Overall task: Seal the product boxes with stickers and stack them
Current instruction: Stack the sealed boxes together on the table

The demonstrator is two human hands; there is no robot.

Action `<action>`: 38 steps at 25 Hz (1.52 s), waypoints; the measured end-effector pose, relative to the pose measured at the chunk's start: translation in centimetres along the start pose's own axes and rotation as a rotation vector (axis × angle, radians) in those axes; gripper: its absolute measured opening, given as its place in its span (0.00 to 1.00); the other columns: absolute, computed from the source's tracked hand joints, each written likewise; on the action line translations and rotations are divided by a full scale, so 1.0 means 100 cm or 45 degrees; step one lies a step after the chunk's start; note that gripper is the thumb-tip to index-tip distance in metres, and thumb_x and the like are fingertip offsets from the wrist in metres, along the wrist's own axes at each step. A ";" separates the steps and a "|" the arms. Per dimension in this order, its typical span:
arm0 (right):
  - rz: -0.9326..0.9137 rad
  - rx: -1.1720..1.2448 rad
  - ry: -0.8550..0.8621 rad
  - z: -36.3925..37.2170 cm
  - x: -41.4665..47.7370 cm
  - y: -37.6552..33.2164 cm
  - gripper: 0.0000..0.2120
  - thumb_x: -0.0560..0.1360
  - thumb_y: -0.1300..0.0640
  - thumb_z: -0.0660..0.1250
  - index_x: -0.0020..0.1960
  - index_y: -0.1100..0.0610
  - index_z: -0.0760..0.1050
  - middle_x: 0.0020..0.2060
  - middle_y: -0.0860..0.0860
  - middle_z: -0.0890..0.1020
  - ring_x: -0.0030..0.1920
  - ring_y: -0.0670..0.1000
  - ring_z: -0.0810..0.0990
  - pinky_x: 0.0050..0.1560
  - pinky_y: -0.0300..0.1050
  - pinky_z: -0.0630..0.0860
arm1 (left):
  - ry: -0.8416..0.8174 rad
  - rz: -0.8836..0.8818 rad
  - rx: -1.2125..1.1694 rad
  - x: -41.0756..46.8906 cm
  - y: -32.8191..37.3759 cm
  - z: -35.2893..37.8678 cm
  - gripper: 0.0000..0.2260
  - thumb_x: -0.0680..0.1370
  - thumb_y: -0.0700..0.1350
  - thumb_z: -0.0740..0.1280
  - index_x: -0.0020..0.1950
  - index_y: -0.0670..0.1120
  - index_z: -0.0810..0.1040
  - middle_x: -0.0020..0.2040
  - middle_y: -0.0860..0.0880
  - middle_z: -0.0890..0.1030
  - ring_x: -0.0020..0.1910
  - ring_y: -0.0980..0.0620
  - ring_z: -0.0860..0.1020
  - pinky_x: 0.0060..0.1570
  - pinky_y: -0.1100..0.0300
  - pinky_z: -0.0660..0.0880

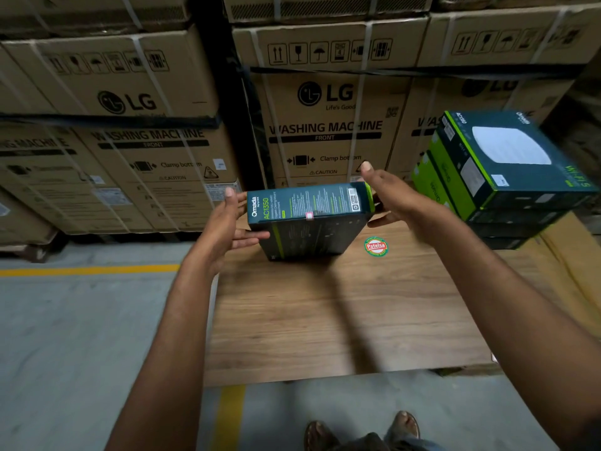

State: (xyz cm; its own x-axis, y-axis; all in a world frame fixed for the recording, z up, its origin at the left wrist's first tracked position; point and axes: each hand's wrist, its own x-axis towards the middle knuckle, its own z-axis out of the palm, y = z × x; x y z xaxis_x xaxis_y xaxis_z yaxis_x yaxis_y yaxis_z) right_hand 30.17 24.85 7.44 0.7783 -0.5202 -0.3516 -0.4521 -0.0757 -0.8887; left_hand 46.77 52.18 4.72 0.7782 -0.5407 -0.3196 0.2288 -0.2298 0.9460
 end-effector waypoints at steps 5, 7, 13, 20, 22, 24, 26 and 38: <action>0.452 0.160 -0.200 0.005 0.002 0.021 0.08 0.80 0.51 0.67 0.54 0.56 0.75 0.50 0.61 0.79 0.44 0.58 0.82 0.48 0.57 0.84 | -0.145 -0.424 -0.062 -0.005 -0.015 0.001 0.25 0.84 0.63 0.59 0.73 0.48 0.75 0.64 0.41 0.83 0.41 0.41 0.88 0.31 0.57 0.84; 0.524 0.227 -0.334 0.004 0.000 0.037 0.07 0.77 0.54 0.68 0.53 0.55 0.77 0.50 0.59 0.80 0.43 0.56 0.83 0.46 0.54 0.85 | -0.188 -0.508 -0.061 -0.003 -0.029 0.000 0.22 0.85 0.58 0.63 0.72 0.45 0.75 0.63 0.39 0.84 0.41 0.43 0.88 0.36 0.54 0.85; 0.477 0.228 -0.430 0.006 -0.010 0.068 0.18 0.67 0.56 0.74 0.56 0.57 0.80 0.47 0.55 0.83 0.43 0.51 0.83 0.42 0.46 0.83 | -0.246 -0.527 0.163 -0.005 -0.056 -0.010 0.18 0.84 0.53 0.66 0.70 0.45 0.75 0.54 0.42 0.88 0.44 0.49 0.88 0.38 0.54 0.86; 0.169 0.300 -0.283 0.001 -0.018 0.064 0.21 0.78 0.64 0.68 0.70 0.52 0.77 0.61 0.56 0.85 0.47 0.50 0.85 0.42 0.42 0.82 | -0.370 -0.250 -0.056 -0.010 -0.067 0.006 0.22 0.84 0.51 0.66 0.78 0.60 0.69 0.66 0.49 0.84 0.65 0.46 0.82 0.58 0.48 0.83; 0.097 0.306 -0.255 -0.010 -0.020 0.049 0.22 0.77 0.60 0.69 0.70 0.50 0.79 0.63 0.56 0.84 0.54 0.53 0.84 0.50 0.46 0.81 | -0.332 -0.152 -0.005 -0.011 -0.048 0.015 0.19 0.84 0.54 0.67 0.75 0.59 0.73 0.64 0.51 0.85 0.65 0.48 0.82 0.58 0.50 0.80; 0.070 0.296 -0.174 -0.024 -0.025 0.033 0.26 0.69 0.51 0.74 0.68 0.50 0.81 0.64 0.57 0.84 0.62 0.58 0.82 0.63 0.55 0.78 | -0.288 -0.089 0.042 -0.012 -0.025 0.028 0.15 0.83 0.56 0.66 0.69 0.54 0.79 0.59 0.51 0.87 0.62 0.49 0.82 0.60 0.52 0.76; 0.072 0.318 -0.049 -0.042 -0.028 0.020 0.32 0.61 0.45 0.77 0.64 0.54 0.82 0.60 0.57 0.85 0.59 0.59 0.82 0.61 0.56 0.77 | -0.270 -0.052 0.041 -0.012 -0.001 0.042 0.15 0.84 0.57 0.65 0.65 0.50 0.81 0.53 0.51 0.88 0.56 0.51 0.83 0.60 0.54 0.77; -0.273 0.419 0.147 -0.204 -0.051 0.000 0.16 0.73 0.43 0.70 0.56 0.52 0.80 0.48 0.54 0.83 0.48 0.54 0.80 0.47 0.47 0.76 | -0.290 0.257 -0.100 -0.036 0.105 0.198 0.20 0.85 0.58 0.61 0.42 0.54 0.87 0.42 0.55 0.86 0.44 0.58 0.84 0.54 0.54 0.77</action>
State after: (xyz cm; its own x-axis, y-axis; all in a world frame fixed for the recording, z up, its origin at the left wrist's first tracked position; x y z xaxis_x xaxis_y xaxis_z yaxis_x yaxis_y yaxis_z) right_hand 17.28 10.12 15.24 0.7772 -0.6159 -0.1291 -0.1064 0.0736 -0.9916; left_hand 34.83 35.72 14.71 0.6637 -0.7383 -0.1204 0.1339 -0.0410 0.9901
